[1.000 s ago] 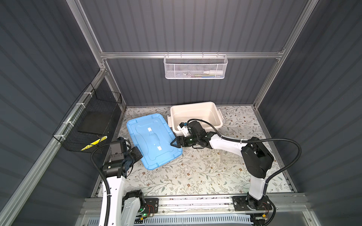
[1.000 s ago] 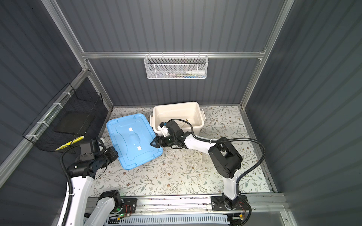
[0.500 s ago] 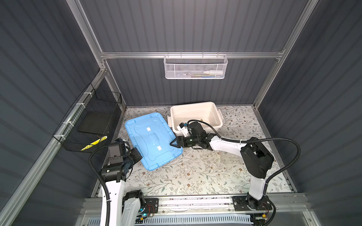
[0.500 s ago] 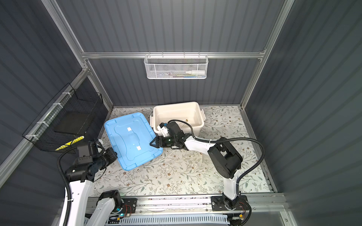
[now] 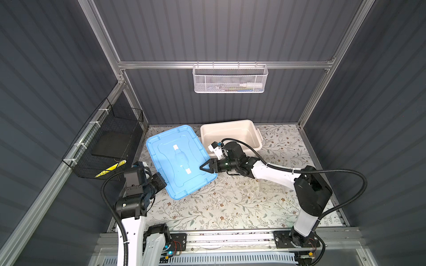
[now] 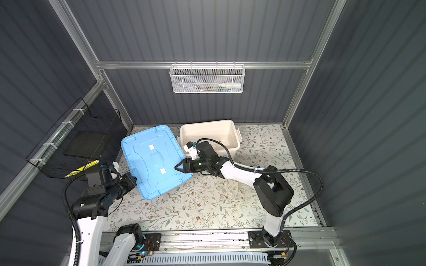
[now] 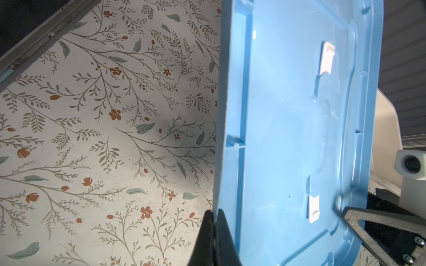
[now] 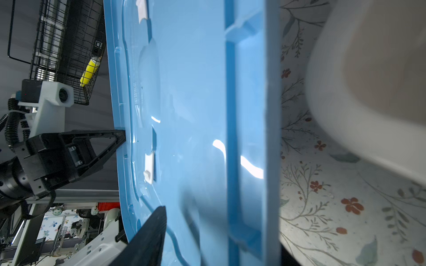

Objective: Organize the chemistry lab equipment
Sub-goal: 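Lift the blue lid with both grippers and carry it over the bin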

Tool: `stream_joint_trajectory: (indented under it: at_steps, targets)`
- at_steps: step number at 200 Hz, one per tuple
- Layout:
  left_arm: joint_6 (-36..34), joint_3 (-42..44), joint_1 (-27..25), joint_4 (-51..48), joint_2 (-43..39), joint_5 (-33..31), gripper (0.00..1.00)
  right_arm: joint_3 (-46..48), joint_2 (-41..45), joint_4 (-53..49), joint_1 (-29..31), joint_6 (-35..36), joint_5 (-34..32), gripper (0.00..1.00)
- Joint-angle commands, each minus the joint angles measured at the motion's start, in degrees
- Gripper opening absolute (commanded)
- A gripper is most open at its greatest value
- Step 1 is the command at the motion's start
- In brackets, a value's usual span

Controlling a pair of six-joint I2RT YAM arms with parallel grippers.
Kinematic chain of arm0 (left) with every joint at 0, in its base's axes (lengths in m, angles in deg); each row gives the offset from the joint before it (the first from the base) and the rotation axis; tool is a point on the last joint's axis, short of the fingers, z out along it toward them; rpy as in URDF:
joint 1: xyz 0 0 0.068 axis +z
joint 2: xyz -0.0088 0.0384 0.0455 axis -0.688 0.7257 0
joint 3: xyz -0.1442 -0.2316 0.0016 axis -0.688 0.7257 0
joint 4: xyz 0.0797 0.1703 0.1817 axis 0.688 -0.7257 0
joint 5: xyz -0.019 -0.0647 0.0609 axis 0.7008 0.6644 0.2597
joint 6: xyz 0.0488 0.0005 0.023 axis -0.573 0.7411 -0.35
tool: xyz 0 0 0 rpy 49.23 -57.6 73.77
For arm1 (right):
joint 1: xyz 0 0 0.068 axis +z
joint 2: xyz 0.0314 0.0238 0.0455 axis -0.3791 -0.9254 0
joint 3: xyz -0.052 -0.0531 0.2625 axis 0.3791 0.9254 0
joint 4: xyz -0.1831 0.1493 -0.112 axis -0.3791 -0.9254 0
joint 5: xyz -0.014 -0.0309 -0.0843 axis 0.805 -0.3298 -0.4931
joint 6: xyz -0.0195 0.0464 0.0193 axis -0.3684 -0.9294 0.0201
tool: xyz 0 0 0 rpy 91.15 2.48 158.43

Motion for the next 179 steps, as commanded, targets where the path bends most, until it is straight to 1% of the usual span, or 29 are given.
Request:
stream_joint_trajectory:
  at_steps: [1,54,83,86,91,107,110,122,138,157,179]
  targets:
    - [1.43,-3.53,0.07,4.06,0.4,3.67,0.0,-0.66,1.55,-0.7,-0.05,1.13,1.47,0.56]
    - [3.45,-2.15,0.07,11.22,4.11,8.39,0.0,1.11,4.68,0.81,-3.23,0.22,3.36,0.53]
    - [3.67,-2.7,-0.48,14.39,7.15,8.46,0.0,1.75,6.01,0.55,-5.37,0.68,4.7,0.52]
    - [3.79,-2.56,-0.72,14.82,7.48,10.0,0.0,1.71,6.0,0.53,-5.61,0.7,5.02,0.52]
    - [3.94,-2.57,-1.22,15.58,8.1,10.19,0.0,1.65,6.06,0.51,-6.02,0.63,5.45,0.52]
    - [4.46,-2.89,-4.89,18.08,10.27,9.35,0.0,1.72,6.09,0.61,-7.03,0.52,6.31,0.51]
    - [4.43,-2.97,-6.07,18.5,10.79,7.46,0.0,1.67,6.1,0.61,-7.15,0.5,6.39,0.51]
    - [4.05,-3.57,-11.65,20.48,13.05,3.52,0.0,1.41,6.03,0.56,-7.68,0.59,7.0,0.52]
    - [3.14,-4.69,-17.63,22.95,17.2,0.69,0.0,1.05,5.95,0.27,-8.45,0.93,7.54,0.53]
    - [2.41,-6.59,-20.83,24.14,21.95,-1.32,0.0,1.38,6.65,-0.43,-9.74,1.35,7.84,0.53]
    - [1.71,-7.5,-21.59,25.94,24.8,-1.56,0.0,2.97,8.24,-0.74,-12.4,1.49,7.83,0.53]
